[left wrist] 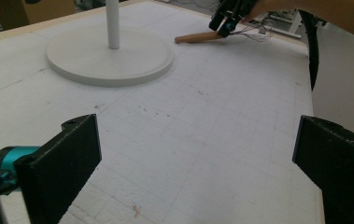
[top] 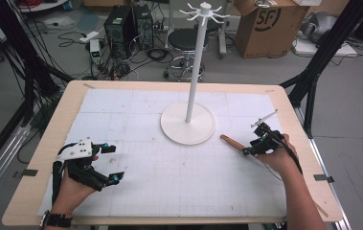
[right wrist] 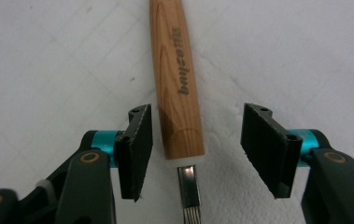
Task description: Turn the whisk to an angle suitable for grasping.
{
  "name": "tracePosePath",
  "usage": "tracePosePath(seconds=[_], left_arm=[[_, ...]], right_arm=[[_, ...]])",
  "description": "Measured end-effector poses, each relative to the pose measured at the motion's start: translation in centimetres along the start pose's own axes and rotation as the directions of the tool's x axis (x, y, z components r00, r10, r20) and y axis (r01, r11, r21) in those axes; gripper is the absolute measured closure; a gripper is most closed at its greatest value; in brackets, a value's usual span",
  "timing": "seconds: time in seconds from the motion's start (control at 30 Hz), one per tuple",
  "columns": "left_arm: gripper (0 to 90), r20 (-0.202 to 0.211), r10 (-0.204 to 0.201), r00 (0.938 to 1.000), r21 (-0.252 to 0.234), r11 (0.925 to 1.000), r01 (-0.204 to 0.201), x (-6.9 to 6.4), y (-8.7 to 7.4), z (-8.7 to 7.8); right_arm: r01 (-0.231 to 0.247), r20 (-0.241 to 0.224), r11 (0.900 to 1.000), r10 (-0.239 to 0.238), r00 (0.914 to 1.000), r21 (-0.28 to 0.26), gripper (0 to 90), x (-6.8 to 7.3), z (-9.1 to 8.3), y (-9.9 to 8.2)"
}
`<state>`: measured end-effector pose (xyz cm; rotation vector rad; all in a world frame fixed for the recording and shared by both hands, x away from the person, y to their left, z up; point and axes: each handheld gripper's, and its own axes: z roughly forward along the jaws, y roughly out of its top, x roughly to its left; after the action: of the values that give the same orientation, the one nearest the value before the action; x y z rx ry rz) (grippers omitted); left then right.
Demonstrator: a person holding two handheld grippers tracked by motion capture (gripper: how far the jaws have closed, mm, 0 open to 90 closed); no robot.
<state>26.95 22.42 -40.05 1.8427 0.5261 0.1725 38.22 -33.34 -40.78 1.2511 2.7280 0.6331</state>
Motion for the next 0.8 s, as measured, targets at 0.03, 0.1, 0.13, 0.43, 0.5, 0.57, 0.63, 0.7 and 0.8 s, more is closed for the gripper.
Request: tracePosePath(seconds=[0.03,0.1,0.13,0.43,0.5,0.57,0.63,0.7,0.8], left_arm=[[1.7,0.0,0.0,1.0,0.0,1.0,0.0,0.0,0.0,0.0],[1.7,-0.003,-0.001,1.0,-0.007,1.0,0.001,0.0,0.0,0.0],[1.7,-0.005,-0.001,1.0,-0.008,1.0,0.001,0.0,0.0,-0.1],[1.7,-0.005,0.0,1.0,-0.014,0.9999,0.0,0.0,0.0,-0.3],[1.7,-0.006,-0.002,1.0,-0.015,0.9999,0.002,0.0,0.0,-0.3],[1.7,-0.004,-0.001,1.0,-0.015,0.9999,0.001,0.0,0.0,-0.3],[1.7,-0.006,-0.003,1.0,-0.017,0.9999,0.003,0.0,0.0,-0.3],[1.7,-0.006,0.001,1.0,-0.02,0.9998,-0.001,0.0,0.1,-0.3],[1.7,-0.005,-0.001,1.0,-0.023,0.9997,0.001,-0.1,0.1,-0.4]], right_arm=[[0.007,-0.001,0.9999,-0.007,1.0,0.014,48.7,0.0,0.2,0.0],[0.015,-0.003,0.9995,-0.015,0.9999,0.027,51.2,0.0,0.3,0.0],[0.016,0.003,0.9992,-0.017,0.9999,0.037,52.1,0.1,0.4,0.1],[0.033,-0.024,0.9983,-0.032,0.9992,0.049,59.7,0.8,0.4,0.2],[0.035,-0.038,0.9984,-0.034,0.9987,0.045,61.4,1.1,0.2,0.2],[0.044,-0.045,0.9981,-0.043,0.9981,0.043,61.9,1.2,0.2,0.2],[0.054,-0.039,0.9972,-0.052,0.9979,0.051,61.4,1.5,0.4,0.4],[0.061,-0.021,0.9946,-0.06,0.998,0.083,61.5,1.6,0.8,0.4],[0.065,-0.009,0.993,-0.064,0.9979,0.099,61.8,1.6,1.0,0.5]])
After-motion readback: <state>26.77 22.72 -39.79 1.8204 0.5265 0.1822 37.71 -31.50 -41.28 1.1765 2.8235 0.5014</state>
